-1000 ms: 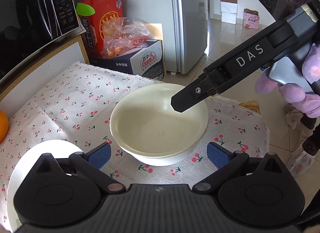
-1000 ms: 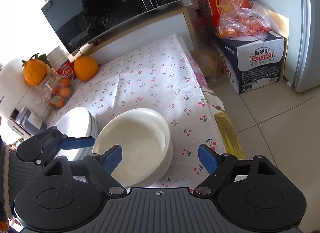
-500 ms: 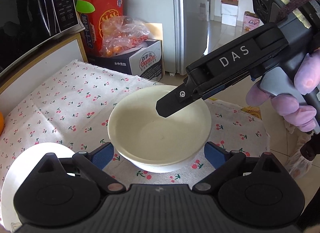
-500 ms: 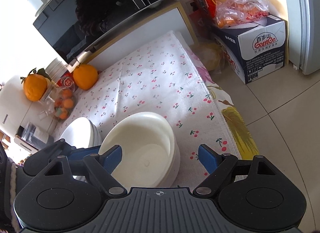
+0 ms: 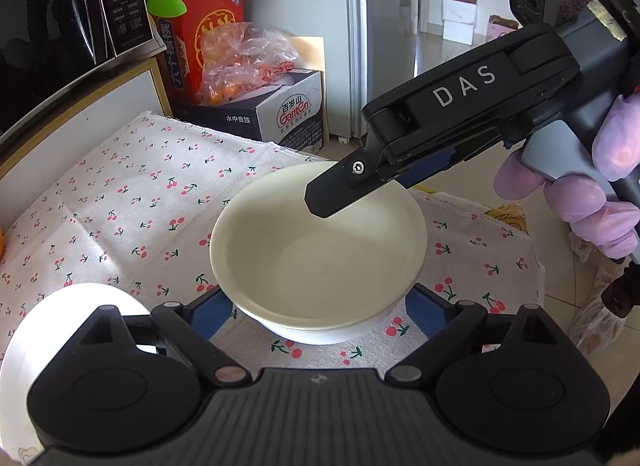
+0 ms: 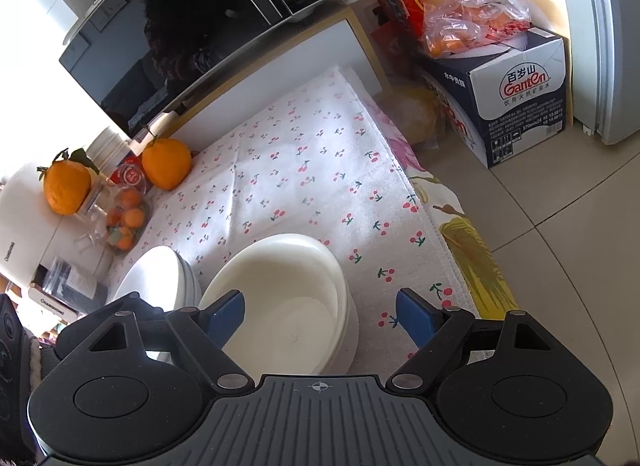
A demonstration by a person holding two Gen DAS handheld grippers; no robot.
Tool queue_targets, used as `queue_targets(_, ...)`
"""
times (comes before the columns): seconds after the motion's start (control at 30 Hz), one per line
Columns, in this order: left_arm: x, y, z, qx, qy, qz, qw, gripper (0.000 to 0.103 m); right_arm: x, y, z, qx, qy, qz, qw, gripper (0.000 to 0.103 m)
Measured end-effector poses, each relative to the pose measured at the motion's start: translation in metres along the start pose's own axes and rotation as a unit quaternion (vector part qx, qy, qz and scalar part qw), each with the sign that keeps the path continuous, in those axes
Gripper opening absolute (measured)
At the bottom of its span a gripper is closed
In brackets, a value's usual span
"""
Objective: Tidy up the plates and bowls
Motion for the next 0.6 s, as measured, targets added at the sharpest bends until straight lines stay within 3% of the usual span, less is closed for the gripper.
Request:
queue_targets(0.1,0.0002,0.0000,0.0001,0.000,0.000,0.000,1.0000,0.094,0.0006,0.0001,0.0001,0.000,-0.002,0.001,1.000,0.079)
queue_targets(0.2,0.0005,-0.0004,0.0000,0.000,0.001,0.002,1.0000,0.092,0.0004,-0.0013,0.0011,-0.005,-0.007,0.000,1.000,0.063)
queue_targets(0.27,0.0006,-0.0014,-0.0007,0.000,0.001,0.001,1.0000,0.092,0.0000,-0.0030,0.0020,-0.011,-0.008,-0.001,1.000,0.043)
queue_targets(0.37,0.0003,-0.0010,-0.0014,0.000,0.005,-0.001,1.0000,0.092,-0.0012,-0.0029,0.0021,-0.013,0.001,0.018,1.000,0.031)
queue_targets(0.6,-0.0021,0.0064,-0.0074,0.014,0.015,0.000,0.9998,0.092,-0.0036,0.0028,-0.0001,-0.008,0.007,0.024,1.000,0.027)
Point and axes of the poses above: each gripper's, at about its wrist camera, not at the fingertips, and y roughly against the way its jaws point, x to its right, z to its underside, the point moved 6 cm from there along -y, roughly the way its jaws point, and after that the axes turned 13 degrees about -z, right-handed, at the moved point
